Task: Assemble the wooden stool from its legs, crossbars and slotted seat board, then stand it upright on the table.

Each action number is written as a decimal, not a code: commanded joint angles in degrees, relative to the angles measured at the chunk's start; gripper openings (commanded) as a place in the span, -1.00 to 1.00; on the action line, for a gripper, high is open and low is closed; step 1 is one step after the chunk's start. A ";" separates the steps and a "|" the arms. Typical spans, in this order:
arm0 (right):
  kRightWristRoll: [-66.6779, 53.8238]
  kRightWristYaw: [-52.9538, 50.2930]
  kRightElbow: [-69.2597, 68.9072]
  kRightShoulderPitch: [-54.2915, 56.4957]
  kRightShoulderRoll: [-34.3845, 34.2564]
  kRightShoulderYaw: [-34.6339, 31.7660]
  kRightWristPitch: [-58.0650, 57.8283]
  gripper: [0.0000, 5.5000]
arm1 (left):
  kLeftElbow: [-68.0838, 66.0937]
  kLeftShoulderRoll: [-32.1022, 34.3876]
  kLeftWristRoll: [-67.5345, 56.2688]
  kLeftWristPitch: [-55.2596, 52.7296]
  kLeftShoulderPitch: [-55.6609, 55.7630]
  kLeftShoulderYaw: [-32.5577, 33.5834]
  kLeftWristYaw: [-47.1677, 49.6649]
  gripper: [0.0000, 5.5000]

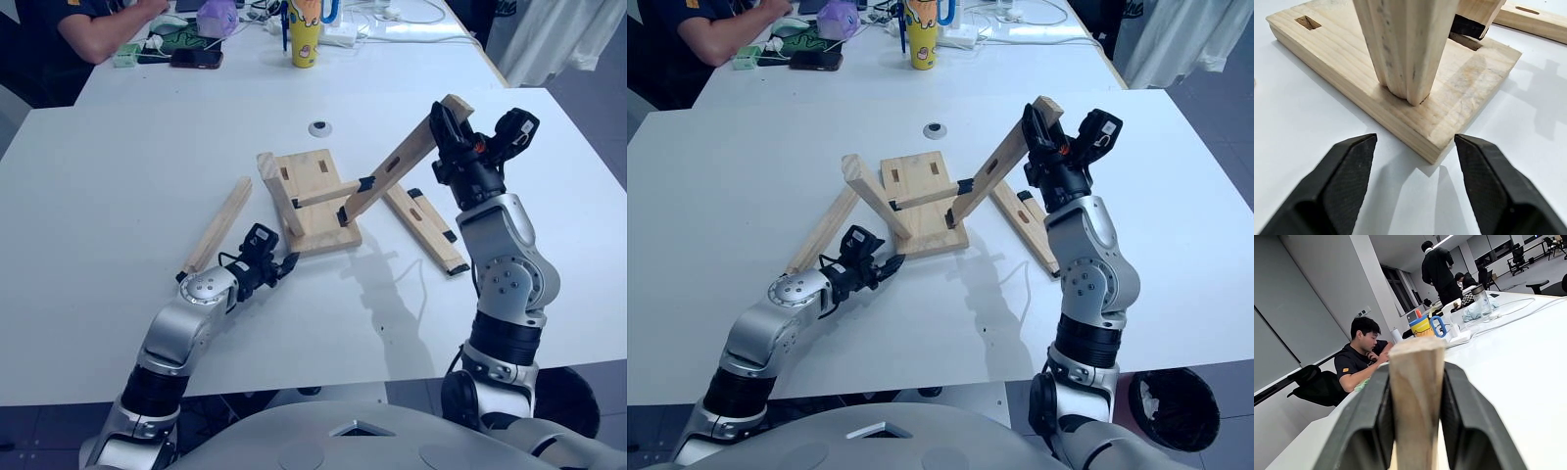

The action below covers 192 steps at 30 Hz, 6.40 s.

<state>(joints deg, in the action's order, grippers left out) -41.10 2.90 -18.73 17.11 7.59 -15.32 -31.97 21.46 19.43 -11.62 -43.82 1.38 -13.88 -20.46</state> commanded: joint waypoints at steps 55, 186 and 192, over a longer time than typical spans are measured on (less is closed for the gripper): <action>15.06 9.12 5.36 -6.75 6.58 15.96 5.69 -0.61 | 0.83 -0.96 0.33 -1.00 1.05 0.84 0.27 0.07; 14.42 6.11 8.89 -8.95 17.46 25.34 -0.08 -0.57 | 1.45 18.25 -11.70 17.96 -11.34 28.68 -25.06 -1.00; 14.45 6.71 8.95 -8.41 17.49 26.02 -0.30 -0.57 | 4.27 15.99 -12.83 17.08 -3.15 22.93 -23.90 -1.00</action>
<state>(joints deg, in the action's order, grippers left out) -29.96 4.94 -15.80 17.06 23.08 3.45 -20.99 23.02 36.82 -23.58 -26.12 -7.95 13.23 -45.08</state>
